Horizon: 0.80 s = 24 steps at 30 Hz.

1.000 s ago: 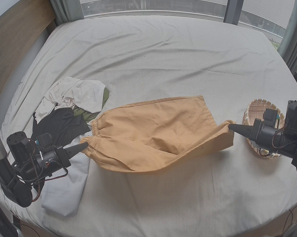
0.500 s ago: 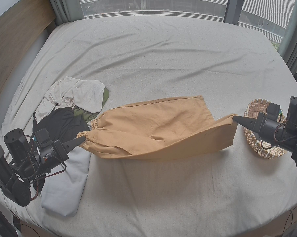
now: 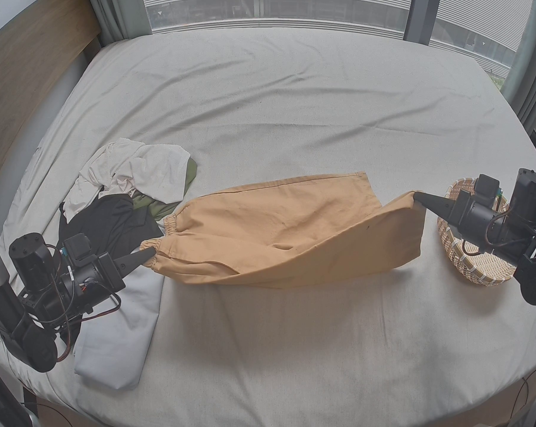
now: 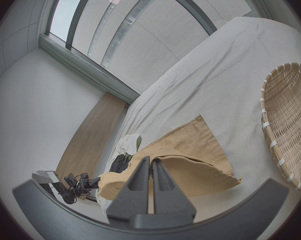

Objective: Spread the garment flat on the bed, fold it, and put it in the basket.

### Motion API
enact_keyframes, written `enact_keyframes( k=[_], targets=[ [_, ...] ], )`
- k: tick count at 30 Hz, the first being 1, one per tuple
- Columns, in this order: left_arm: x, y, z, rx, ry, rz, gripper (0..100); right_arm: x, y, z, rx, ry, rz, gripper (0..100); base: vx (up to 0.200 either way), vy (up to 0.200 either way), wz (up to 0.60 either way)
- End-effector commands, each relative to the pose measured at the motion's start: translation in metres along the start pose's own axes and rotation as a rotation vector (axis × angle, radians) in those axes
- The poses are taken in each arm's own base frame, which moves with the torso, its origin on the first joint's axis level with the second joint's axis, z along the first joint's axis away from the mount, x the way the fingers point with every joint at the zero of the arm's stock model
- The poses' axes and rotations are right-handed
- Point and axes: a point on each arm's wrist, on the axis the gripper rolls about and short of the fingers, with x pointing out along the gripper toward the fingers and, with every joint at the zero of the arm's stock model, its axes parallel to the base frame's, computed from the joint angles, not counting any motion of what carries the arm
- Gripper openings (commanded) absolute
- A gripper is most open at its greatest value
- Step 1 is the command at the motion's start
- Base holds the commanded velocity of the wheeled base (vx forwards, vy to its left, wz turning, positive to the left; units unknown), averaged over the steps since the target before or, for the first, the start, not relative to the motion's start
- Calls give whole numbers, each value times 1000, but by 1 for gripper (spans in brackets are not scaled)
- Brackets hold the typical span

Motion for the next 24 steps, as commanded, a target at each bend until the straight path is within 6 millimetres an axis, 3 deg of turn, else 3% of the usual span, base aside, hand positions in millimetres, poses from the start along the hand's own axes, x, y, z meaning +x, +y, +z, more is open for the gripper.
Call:
enact_keyframes(
  k=[1, 9, 24],
  targets=[
    [3, 5, -2, -9, 8, 9, 0, 7, -6, -1, 8, 10, -5, 0, 0, 0, 0],
    [10, 5, 5, -72, -46, 30, 0, 22, -5, 12, 28, -18, 29, 0, 0, 0, 0],
    [39, 23, -12, -113, -70, 155, 0, 71, -34, 22, 26, -33, 35, 0, 0, 0, 0]
  ],
)
